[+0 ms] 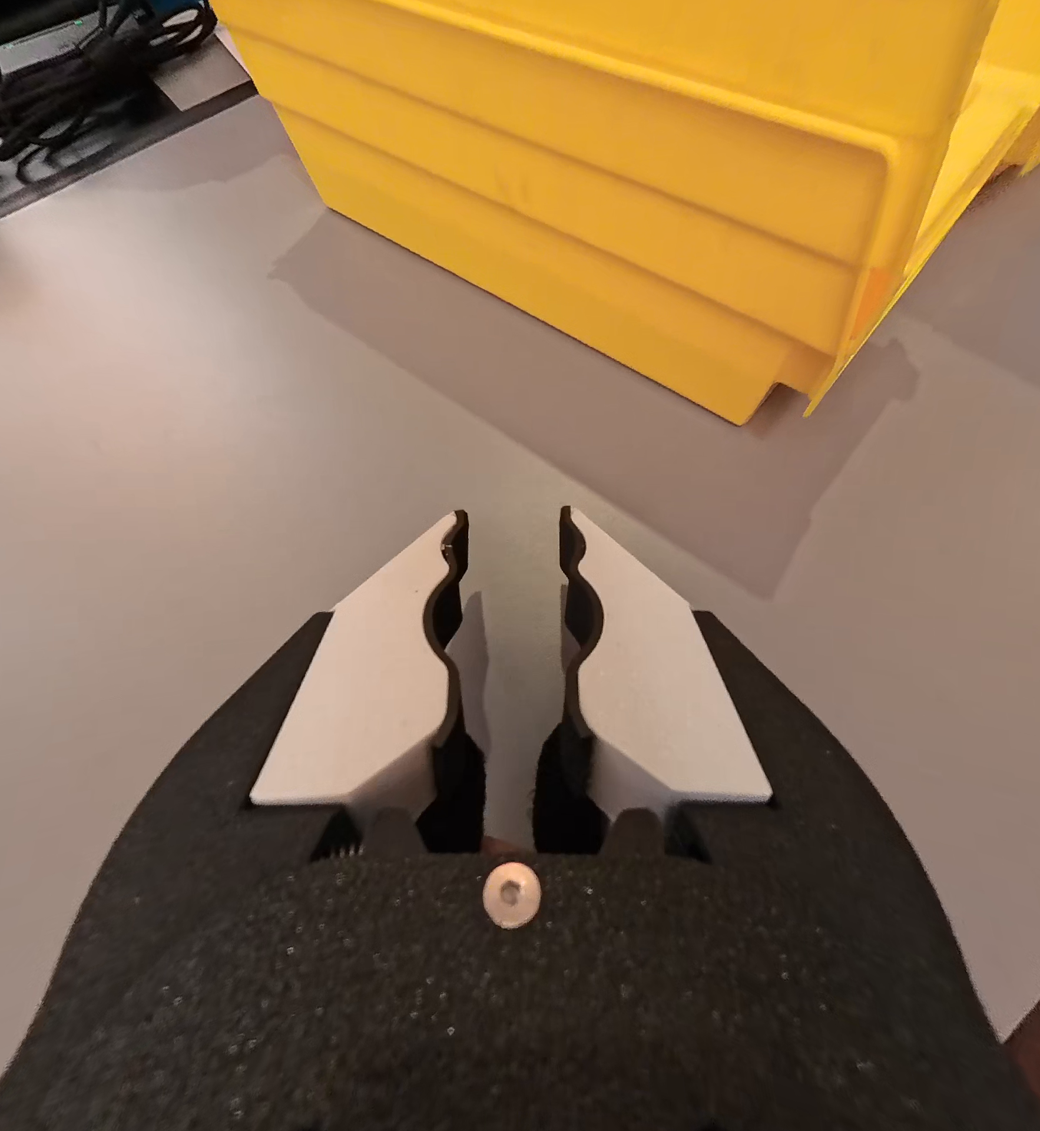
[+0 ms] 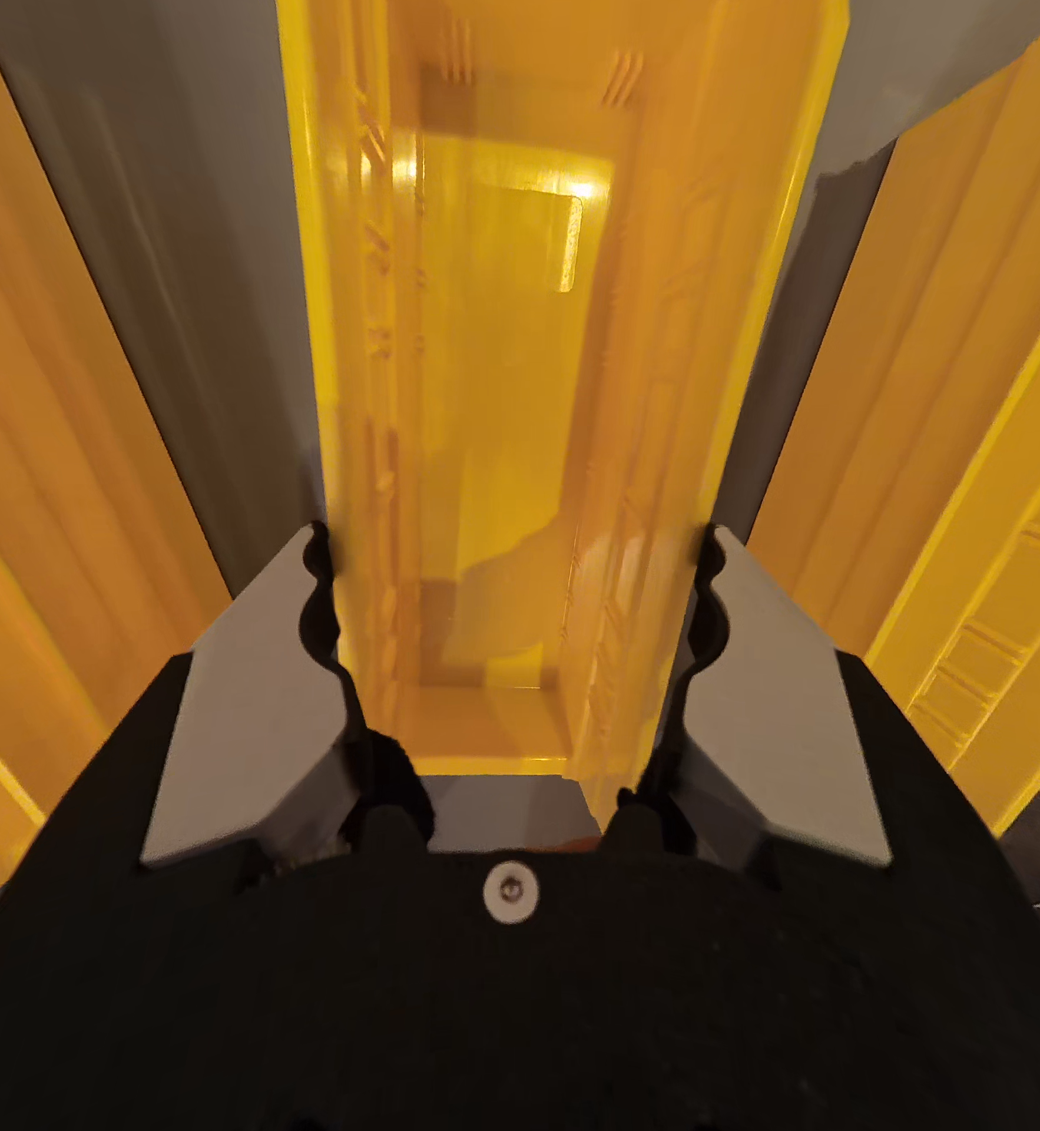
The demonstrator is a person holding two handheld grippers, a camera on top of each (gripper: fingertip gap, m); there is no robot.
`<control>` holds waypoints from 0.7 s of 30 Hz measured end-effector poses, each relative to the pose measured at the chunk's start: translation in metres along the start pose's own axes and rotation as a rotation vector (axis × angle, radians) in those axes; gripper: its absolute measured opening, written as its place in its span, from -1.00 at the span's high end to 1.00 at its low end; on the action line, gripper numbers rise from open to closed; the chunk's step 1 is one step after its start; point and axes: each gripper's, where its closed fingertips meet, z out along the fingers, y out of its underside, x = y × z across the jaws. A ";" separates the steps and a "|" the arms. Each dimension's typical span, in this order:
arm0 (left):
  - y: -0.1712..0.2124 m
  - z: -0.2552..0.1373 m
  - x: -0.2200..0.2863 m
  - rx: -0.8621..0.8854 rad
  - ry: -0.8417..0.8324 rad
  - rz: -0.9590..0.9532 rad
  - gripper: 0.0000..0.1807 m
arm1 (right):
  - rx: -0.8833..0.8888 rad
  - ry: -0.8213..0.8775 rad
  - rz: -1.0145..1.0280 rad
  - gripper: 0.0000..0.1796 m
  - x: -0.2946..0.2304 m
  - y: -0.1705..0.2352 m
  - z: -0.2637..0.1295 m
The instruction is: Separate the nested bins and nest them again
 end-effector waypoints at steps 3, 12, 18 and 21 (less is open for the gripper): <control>0.003 -0.001 -0.004 -0.006 -0.030 0.011 0.70 | 0.103 0.008 -0.076 -0.39 -0.001 -0.010 -0.016; -0.036 -0.020 -0.015 0.188 -0.013 -0.195 0.09 | 0.590 -0.192 -0.316 -0.31 -0.018 0.078 -0.107; -0.093 -0.031 0.009 0.076 0.209 -0.380 -0.28 | 0.858 -0.687 -0.117 -0.18 -0.086 0.197 -0.075; -0.138 -0.014 0.011 -0.009 0.150 -0.253 -0.28 | 0.930 -0.914 -0.016 -0.07 -0.110 0.227 -0.060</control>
